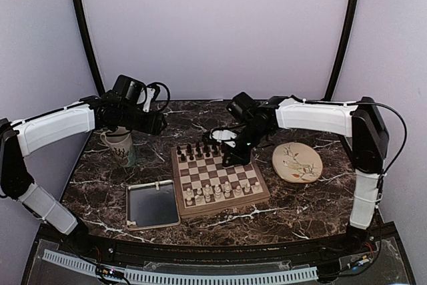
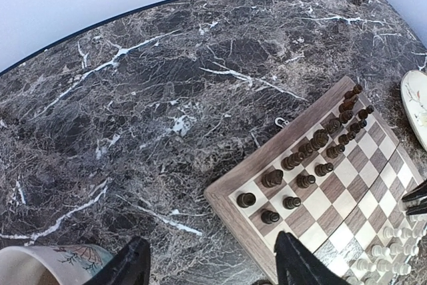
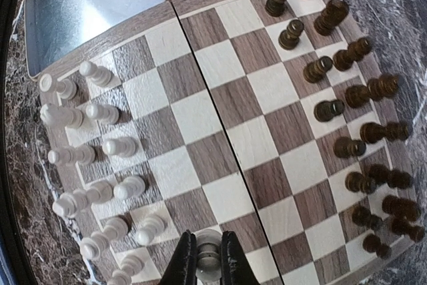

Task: Set up the chess pieces on the board
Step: Pick up the pawn from the chessboard, then place the pawn at f2, then pick up the pawn from the storage box.

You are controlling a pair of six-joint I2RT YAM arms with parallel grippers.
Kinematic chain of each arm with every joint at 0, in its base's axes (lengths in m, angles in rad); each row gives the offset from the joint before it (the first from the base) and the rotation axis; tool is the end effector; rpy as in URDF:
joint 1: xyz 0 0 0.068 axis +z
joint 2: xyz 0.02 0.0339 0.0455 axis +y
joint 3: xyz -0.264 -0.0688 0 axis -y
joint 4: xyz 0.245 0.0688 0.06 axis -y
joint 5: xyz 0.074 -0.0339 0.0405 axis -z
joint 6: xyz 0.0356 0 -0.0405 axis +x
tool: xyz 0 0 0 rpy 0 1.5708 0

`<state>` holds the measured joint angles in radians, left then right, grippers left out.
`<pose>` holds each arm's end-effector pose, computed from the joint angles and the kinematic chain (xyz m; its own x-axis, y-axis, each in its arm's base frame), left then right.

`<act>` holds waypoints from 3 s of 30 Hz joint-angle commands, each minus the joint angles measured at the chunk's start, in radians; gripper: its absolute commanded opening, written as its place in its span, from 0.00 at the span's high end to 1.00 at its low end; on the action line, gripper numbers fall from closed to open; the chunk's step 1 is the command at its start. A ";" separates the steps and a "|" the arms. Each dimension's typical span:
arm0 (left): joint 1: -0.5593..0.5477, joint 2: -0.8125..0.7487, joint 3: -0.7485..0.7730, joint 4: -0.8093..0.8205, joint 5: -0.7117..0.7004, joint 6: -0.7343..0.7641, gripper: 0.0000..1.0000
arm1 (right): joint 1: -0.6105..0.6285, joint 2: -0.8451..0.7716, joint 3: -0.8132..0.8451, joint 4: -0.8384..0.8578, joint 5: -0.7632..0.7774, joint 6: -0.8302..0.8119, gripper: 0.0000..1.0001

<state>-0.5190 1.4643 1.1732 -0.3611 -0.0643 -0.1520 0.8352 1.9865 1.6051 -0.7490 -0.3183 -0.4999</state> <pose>0.2885 -0.1621 0.2967 -0.5892 0.1625 -0.7915 0.3657 0.9272 -0.0818 0.2751 0.3206 0.2220 -0.1523 -0.8467 -0.5098 -0.9875 0.1510 0.0441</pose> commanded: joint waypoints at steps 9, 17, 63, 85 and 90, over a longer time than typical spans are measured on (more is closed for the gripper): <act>0.008 0.066 0.071 0.019 0.027 0.006 0.34 | -0.001 -0.111 -0.192 0.064 -0.019 -0.071 0.94; 0.008 0.059 0.061 0.008 0.018 0.005 0.34 | 0.001 -0.083 -0.203 0.039 -0.022 -0.096 0.94; -0.012 0.010 0.009 -0.716 0.289 0.023 0.52 | -0.123 -0.188 -0.123 -0.018 -0.158 -0.081 0.70; -0.346 0.243 -0.059 -0.941 0.085 -0.111 0.61 | -0.176 -0.378 -0.316 0.059 -0.254 -0.053 0.70; -0.391 0.295 -0.066 -0.934 0.053 -0.128 0.65 | -0.177 -0.385 -0.325 0.061 -0.254 -0.053 0.70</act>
<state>-0.8818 1.7401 1.1210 -1.2655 0.0349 -0.2504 0.6647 1.6341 1.3003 -0.7189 -0.5507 -0.5636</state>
